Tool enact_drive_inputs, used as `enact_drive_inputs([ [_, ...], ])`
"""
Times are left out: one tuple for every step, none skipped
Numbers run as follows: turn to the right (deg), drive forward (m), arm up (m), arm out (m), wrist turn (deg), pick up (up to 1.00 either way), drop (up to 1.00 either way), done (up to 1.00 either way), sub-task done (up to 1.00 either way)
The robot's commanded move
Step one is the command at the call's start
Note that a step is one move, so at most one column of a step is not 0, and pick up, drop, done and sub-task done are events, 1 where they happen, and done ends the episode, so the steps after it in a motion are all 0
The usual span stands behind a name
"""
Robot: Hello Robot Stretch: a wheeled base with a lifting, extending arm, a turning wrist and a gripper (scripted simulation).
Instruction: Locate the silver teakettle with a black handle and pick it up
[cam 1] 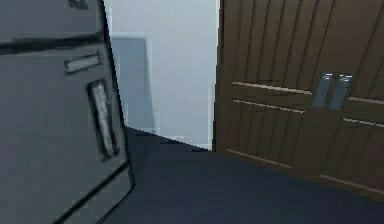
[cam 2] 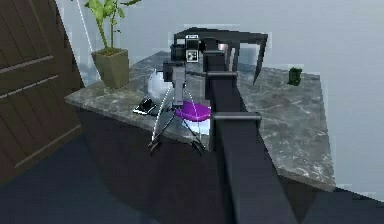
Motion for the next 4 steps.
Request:
enact_drive_inputs([
  [0.0, 0.0, 0.0, 0.0, 45.0, 0.0, 0.0, 0.0, 0.0],
  [0.0, 0.0, 0.0, 0.0, 45.0, 0.0, 0.0, 0.0, 0.0],
  [0.0, 0.0, 0.0, 0.0, 45.0, 0.0, 0.0, 0.0, 0.0],
  [0.0, 0.0, 0.0, 0.0, 9.0, 0.0, 0.0, 0.0, 0.0],
])
